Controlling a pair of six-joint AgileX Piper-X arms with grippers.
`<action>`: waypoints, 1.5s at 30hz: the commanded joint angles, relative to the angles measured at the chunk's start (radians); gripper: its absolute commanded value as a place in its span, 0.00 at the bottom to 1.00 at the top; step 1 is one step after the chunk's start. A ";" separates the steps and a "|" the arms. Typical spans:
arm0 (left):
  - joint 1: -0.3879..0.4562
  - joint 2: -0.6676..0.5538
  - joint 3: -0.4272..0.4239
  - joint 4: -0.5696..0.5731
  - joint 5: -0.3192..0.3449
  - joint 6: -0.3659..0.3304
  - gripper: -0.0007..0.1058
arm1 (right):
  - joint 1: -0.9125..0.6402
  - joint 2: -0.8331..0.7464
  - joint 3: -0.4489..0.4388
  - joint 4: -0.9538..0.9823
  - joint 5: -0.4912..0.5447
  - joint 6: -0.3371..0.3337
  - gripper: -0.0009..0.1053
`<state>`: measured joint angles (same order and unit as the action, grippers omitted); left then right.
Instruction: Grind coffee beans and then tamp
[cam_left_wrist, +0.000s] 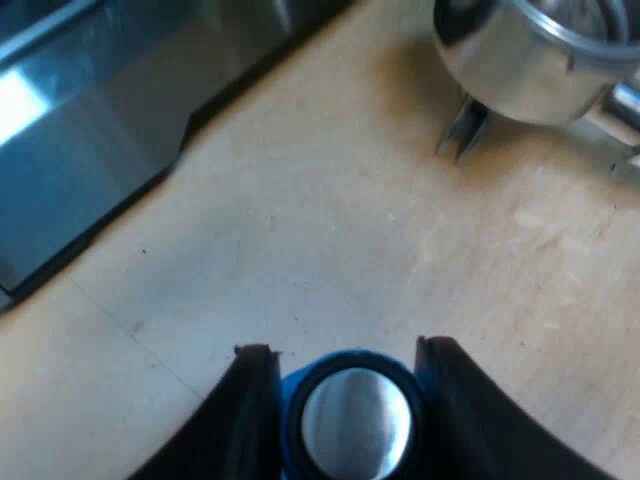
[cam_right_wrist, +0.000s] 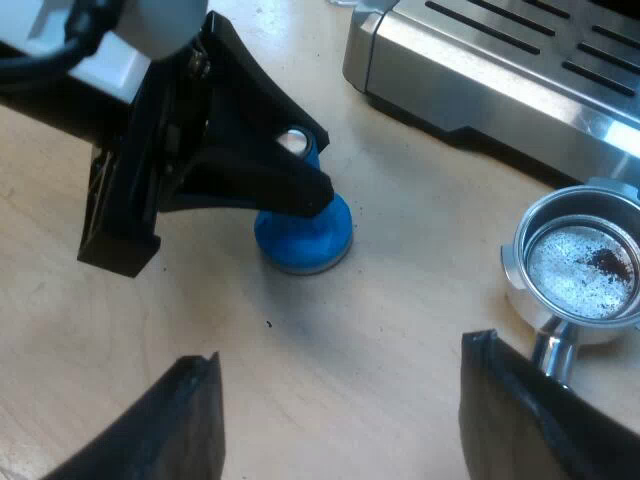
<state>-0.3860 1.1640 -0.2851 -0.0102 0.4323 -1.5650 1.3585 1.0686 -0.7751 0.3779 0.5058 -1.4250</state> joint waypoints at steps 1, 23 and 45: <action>-0.007 -0.002 -0.003 -0.010 0.005 -0.009 0.15 | -0.005 0.000 -0.001 -0.008 -0.002 -0.008 0.52; -0.007 -0.339 -0.029 0.295 0.015 -0.032 0.13 | -0.005 -0.059 -0.001 0.005 0.000 -0.008 0.52; -0.007 -0.508 -0.215 0.559 0.059 -0.032 0.13 | -0.137 -0.285 0.020 0.306 0.081 0.035 0.51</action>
<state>-0.3860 0.6647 -0.4869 0.5442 0.4835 -1.5863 1.2274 0.7904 -0.7609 0.6763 0.6020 -1.3909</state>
